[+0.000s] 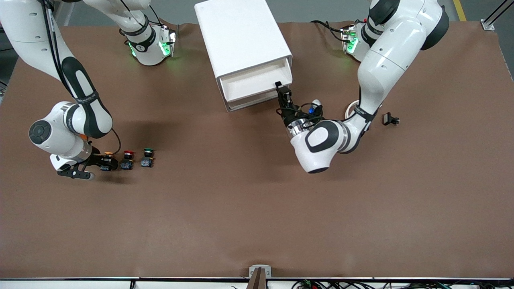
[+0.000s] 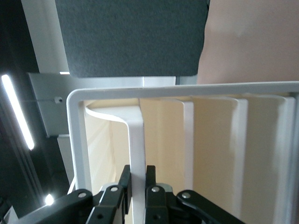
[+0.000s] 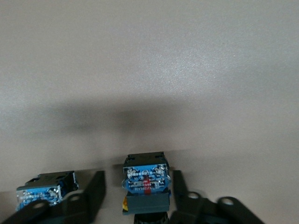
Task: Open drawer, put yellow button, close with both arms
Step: 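Grasp the yellow button with the right gripper while the left gripper pulls drawer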
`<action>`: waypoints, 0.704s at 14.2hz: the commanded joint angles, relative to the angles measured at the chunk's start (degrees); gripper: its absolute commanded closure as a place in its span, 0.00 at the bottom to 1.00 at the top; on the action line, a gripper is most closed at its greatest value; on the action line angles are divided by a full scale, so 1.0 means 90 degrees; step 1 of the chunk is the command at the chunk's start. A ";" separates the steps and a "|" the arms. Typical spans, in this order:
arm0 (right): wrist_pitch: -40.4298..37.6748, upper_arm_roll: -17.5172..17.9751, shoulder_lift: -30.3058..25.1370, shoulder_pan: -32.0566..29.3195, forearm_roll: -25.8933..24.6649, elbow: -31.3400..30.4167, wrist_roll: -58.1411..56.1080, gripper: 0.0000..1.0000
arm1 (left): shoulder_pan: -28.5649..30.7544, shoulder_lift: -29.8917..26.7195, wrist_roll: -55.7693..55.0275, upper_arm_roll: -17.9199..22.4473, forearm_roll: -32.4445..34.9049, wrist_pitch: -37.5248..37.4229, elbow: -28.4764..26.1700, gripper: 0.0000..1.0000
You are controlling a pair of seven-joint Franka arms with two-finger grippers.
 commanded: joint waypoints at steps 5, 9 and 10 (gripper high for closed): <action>-0.0795 0.0053 -0.0214 0.0006 0.0087 0.0246 0.0041 1.00 | -0.0022 -0.0009 0.0148 0.0752 -0.0206 0.0616 0.0430 0.87; -0.3254 0.0053 -0.0945 0.0386 0.0087 0.1251 0.0965 1.00 | 0.0017 -0.0136 0.0148 0.0841 -0.0215 0.0606 0.0547 0.87; -0.3734 0.0053 -0.1160 0.0551 0.0087 0.1466 0.1404 1.00 | 0.0036 -0.0165 0.0148 0.0831 -0.0215 0.0606 0.0625 0.86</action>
